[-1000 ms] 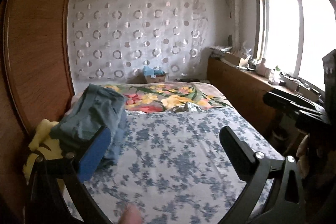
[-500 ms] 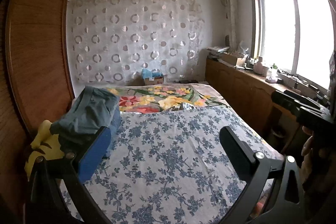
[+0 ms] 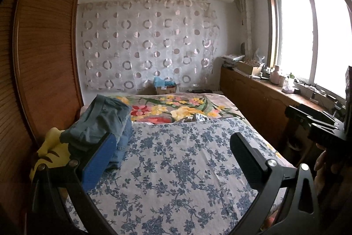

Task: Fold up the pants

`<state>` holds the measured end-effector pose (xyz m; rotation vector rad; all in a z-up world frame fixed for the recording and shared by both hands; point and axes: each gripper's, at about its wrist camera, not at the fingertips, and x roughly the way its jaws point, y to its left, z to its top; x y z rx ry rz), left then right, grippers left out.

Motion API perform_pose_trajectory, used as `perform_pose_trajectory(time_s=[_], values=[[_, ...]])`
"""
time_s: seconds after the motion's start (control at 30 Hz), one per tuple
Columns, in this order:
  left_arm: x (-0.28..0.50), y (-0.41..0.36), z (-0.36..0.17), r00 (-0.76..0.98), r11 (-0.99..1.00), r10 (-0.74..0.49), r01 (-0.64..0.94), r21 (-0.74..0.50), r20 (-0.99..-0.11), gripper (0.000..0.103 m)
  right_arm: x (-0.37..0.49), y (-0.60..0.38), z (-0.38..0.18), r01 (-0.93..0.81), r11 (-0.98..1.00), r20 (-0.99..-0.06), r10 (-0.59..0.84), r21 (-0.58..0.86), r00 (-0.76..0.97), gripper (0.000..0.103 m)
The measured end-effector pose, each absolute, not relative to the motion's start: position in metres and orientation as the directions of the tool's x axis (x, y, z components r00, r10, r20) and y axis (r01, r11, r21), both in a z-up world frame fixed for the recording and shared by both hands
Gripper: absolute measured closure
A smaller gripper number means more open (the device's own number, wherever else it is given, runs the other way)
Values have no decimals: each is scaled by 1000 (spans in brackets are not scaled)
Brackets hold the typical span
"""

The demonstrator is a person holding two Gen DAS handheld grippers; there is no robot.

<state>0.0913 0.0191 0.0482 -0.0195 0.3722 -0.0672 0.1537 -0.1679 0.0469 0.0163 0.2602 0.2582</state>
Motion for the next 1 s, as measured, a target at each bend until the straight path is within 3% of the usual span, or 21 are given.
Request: perform_pose_trajectory(time_s=[1.0], values=[[91,19,48,930,998,-62,55,-30,-363,0,153,-178,49,-250,967,-255,256,56,932,24]])
